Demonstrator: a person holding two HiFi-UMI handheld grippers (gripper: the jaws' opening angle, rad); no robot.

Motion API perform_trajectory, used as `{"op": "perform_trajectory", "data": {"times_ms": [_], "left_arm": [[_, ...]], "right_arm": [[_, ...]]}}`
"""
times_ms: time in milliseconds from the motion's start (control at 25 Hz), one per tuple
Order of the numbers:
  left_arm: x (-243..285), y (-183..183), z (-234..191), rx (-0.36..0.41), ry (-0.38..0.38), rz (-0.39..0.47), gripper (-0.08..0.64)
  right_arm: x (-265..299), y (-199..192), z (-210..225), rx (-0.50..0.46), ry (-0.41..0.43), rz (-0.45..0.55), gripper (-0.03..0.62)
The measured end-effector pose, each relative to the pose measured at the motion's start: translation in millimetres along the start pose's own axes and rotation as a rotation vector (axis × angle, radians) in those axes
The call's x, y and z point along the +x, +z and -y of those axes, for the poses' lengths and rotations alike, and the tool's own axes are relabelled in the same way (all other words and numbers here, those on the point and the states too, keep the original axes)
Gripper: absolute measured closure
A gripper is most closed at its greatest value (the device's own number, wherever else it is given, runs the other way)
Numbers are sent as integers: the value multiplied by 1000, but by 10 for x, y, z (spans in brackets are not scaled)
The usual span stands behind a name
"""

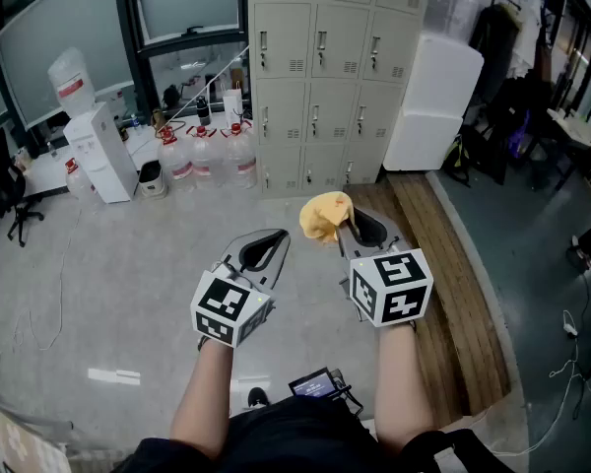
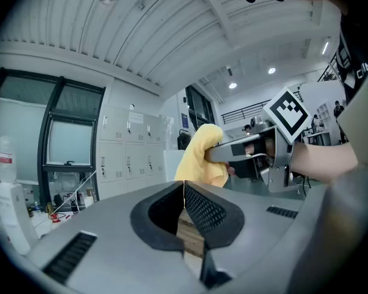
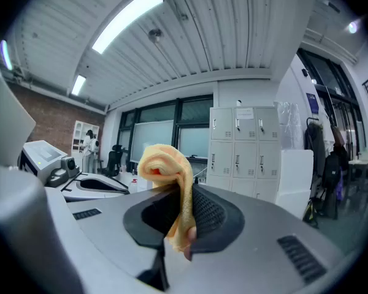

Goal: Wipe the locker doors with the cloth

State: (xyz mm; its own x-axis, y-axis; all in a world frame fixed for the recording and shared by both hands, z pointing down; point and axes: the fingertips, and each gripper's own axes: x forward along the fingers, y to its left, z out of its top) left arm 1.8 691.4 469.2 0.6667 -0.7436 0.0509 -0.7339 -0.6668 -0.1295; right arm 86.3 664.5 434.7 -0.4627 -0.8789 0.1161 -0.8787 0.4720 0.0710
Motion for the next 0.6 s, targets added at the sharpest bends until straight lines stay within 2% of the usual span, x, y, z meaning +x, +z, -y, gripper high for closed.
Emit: {"op": "perform_trajectory", "data": {"times_ms": [320,600], "left_arm": [[48,-52,-136,-51,55,12,538],[59,-118,-101,-20,61,2,538]], "right_arm": [[60,-102,-52,71,17,16,525],[26,-243,-101,103,37,9,525]]}}
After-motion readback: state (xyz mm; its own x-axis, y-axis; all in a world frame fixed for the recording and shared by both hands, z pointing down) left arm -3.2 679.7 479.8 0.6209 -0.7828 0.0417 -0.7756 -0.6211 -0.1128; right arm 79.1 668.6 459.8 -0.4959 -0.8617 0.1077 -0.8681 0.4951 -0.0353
